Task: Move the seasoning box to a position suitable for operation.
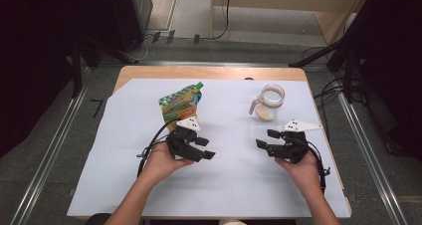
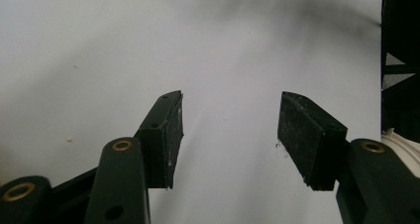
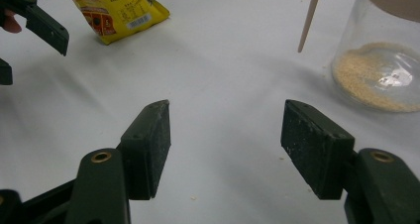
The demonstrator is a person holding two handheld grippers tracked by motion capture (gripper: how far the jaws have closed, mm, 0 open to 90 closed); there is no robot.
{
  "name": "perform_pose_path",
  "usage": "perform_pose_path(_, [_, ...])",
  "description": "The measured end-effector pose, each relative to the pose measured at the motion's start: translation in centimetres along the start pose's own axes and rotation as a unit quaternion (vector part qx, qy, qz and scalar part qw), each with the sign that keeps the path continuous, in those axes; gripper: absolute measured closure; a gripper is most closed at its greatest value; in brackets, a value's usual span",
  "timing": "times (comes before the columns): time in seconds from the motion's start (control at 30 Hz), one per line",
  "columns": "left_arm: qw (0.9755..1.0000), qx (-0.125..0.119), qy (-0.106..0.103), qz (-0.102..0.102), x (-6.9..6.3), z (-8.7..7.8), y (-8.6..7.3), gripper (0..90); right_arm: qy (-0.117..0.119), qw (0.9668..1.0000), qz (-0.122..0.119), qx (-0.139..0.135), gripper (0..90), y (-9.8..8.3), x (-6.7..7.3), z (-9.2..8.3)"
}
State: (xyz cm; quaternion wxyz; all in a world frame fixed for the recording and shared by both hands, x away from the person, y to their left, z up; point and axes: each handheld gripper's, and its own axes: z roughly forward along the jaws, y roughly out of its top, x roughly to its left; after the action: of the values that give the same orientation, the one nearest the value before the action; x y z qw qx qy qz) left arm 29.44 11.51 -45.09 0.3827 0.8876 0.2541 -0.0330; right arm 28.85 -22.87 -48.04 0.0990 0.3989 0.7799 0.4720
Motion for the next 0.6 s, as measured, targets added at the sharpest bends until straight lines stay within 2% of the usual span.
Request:
perform_pose_path(0.1, [1.0,0.002,0.003,0.002,0.0,0.0,0.0,43.5,-0.003,1.0,-0.001,0.0,36.7,0.0,0.0,0.1])
perform_pose_path(0.13, [1.0,0.005,0.007,0.005,0.1,-0.1,-0.1,43.5,-0.01,0.9999,-0.003,0.004,36.7,0.0,0.0,0.2])
perform_pose_path(0.3, [1.0,0.0,0.007,0.006,0.0,-0.2,0.0,43.5,-0.014,0.9999,-0.004,0.004,37.1,0.0,-0.1,0.0])
perform_pose_path(0.57, [0.9999,0.002,0.011,0.009,0.1,-0.5,0.0,43.3,-0.032,0.9995,0.008,-0.001,38.1,0.3,-1.0,-0.3])
perform_pose_path(0.6, [0.9999,-0.004,0.009,0.004,0.2,-0.6,-0.1,43.3,-0.033,0.9994,0.011,-0.001,38.4,0.3,-1.2,-0.3])
